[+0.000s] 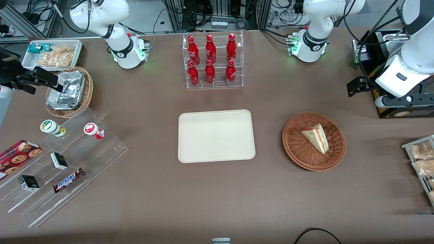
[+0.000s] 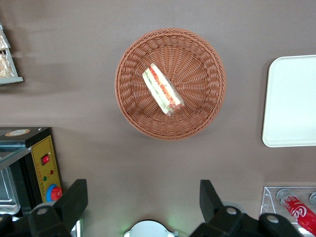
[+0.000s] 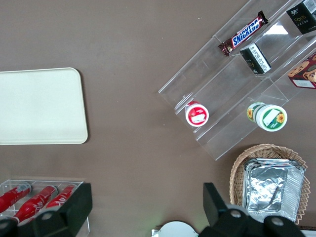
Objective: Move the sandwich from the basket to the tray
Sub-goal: 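Move the left gripper over the wrapped sandwich in the wicker basket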
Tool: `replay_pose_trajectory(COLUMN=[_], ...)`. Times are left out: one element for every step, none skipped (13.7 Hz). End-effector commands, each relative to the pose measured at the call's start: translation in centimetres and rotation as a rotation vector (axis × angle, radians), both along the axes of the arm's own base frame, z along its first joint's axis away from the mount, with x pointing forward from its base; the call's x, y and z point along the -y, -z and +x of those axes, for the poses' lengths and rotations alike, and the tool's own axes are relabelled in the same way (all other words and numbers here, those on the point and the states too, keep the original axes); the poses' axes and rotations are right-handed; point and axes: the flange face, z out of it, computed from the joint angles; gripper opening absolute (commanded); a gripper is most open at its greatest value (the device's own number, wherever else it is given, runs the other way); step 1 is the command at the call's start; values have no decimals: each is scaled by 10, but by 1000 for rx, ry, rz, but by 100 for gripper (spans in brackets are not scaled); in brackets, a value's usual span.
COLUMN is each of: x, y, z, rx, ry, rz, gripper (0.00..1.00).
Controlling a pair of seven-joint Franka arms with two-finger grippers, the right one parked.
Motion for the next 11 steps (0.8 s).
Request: replay_pose_trajectory(x=[-2, -3, -4, -4, -5, -4, -5, -6, -6, -6, -6], y=[7, 16, 26, 44, 60, 75, 95, 114, 131, 148, 166], z=[3, 2, 4, 6, 7, 9, 10, 9, 8, 7, 4], rx=[-1, -16, -24, -46, -71, -74, -67, -51, -38, -32, -28], ry=[20, 19, 19, 18, 17, 20, 19, 20, 21, 19, 15], rz=[-3, -1, -1, 1, 2, 1, 1, 0, -2, -3, -4], gripper=[100, 100, 100, 100, 100, 100, 100, 100, 100, 100, 100])
